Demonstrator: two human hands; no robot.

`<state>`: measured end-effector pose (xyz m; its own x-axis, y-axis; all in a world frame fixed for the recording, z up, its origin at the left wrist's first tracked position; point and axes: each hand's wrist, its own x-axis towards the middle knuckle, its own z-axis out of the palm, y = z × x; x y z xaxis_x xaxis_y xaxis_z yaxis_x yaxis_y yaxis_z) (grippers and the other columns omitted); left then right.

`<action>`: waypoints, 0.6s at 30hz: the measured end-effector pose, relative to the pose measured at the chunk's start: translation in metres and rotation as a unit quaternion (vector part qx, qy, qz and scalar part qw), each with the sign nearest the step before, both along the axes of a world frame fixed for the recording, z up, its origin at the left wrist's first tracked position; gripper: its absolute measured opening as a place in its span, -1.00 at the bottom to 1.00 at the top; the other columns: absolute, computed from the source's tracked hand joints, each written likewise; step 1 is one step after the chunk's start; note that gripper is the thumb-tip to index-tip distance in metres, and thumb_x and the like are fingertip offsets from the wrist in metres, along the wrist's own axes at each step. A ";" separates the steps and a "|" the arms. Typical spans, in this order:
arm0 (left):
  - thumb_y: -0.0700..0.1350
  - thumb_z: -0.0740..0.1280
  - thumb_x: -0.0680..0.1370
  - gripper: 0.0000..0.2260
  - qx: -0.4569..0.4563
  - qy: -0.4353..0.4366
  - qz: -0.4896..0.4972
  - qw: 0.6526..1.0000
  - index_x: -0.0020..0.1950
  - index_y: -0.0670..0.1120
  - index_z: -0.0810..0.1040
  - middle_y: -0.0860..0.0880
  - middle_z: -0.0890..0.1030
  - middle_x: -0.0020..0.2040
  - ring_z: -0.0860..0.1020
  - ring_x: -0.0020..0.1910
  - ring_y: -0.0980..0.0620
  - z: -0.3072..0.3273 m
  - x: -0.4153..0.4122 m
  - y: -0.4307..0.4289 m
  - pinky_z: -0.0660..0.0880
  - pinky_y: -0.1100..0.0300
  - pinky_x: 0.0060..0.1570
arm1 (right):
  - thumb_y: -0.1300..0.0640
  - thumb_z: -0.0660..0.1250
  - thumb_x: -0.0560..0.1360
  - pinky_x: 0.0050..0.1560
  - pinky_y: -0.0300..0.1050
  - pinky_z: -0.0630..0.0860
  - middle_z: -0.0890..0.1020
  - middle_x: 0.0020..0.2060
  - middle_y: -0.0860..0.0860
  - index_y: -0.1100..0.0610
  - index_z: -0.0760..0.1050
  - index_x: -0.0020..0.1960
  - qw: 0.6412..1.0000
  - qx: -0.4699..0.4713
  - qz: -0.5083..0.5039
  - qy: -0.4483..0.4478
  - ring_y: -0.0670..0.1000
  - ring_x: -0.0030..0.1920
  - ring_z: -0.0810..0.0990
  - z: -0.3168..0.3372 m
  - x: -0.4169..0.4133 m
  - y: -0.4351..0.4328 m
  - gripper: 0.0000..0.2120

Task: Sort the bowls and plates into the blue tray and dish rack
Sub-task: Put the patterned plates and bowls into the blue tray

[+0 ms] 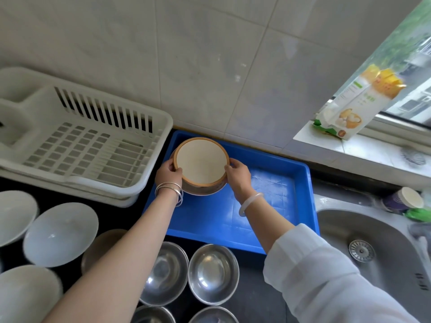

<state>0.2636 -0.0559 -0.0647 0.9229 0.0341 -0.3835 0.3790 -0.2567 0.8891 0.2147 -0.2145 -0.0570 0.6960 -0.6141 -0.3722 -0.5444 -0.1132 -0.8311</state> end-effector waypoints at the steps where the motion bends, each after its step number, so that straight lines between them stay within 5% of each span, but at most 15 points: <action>1: -0.27 0.24 0.52 -0.66 -0.005 -0.001 0.002 1.000 0.29 -0.12 0.48 -0.11 0.59 0.23 0.53 0.21 -0.13 0.001 -0.002 0.001 0.42 0.05 0.19 | 0.22 0.14 0.56 0.11 0.08 0.59 0.59 0.16 0.11 0.15 0.43 0.36 1.000 0.013 0.000 0.002 0.13 0.09 0.59 0.001 -0.002 0.000 -0.62; 5: -0.24 0.28 0.51 -0.63 -0.049 0.012 0.013 0.999 0.33 -0.12 0.44 -0.10 0.57 0.26 0.52 0.23 -0.08 0.006 -0.015 0.007 0.43 0.03 0.27 | 0.18 0.20 0.56 0.12 0.07 0.57 0.58 0.18 0.11 0.17 0.40 0.36 0.999 0.050 0.004 -0.008 0.13 0.11 0.59 0.008 -0.015 -0.001 -0.62; 8: -0.20 0.28 0.51 -0.63 -0.035 0.012 0.005 0.999 0.32 -0.10 0.45 -0.08 0.58 0.22 0.54 0.20 -0.05 0.008 -0.035 0.017 0.44 0.08 0.25 | 0.14 0.22 0.56 -0.06 -0.07 0.55 0.58 0.10 0.08 0.14 0.43 0.32 0.998 0.057 0.015 -0.026 0.11 0.06 0.59 0.021 -0.033 -0.001 -0.66; 13: -0.17 0.33 0.46 -0.72 -0.009 0.028 -0.023 0.999 0.17 -0.11 0.55 -0.05 0.63 -0.08 0.56 -0.25 0.08 0.007 -0.091 0.032 0.51 0.24 -0.15 | 0.18 0.16 0.58 -0.17 -0.14 0.52 0.61 -0.03 0.09 0.10 0.50 0.06 0.994 0.093 0.038 -0.038 0.07 -0.11 0.59 0.037 -0.081 0.004 -0.84; 18: -0.25 0.39 0.40 -0.71 -0.068 0.101 -0.058 0.991 0.12 -0.22 0.54 -0.12 0.59 -0.18 0.52 -0.27 0.02 0.001 -0.167 0.049 0.51 0.12 -0.05 | 0.17 0.16 0.58 -0.25 -0.18 0.50 0.62 -0.14 0.05 0.08 0.52 -0.02 0.991 0.111 0.073 -0.006 0.03 -0.21 0.58 0.034 -0.146 0.013 -0.84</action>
<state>0.0964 -0.0071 -0.0636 0.8218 -0.1330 -0.5541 0.5270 -0.1924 0.8278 0.0683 -0.2014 -0.0231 0.7765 -0.4107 -0.4779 -0.5254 -0.0033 -0.8509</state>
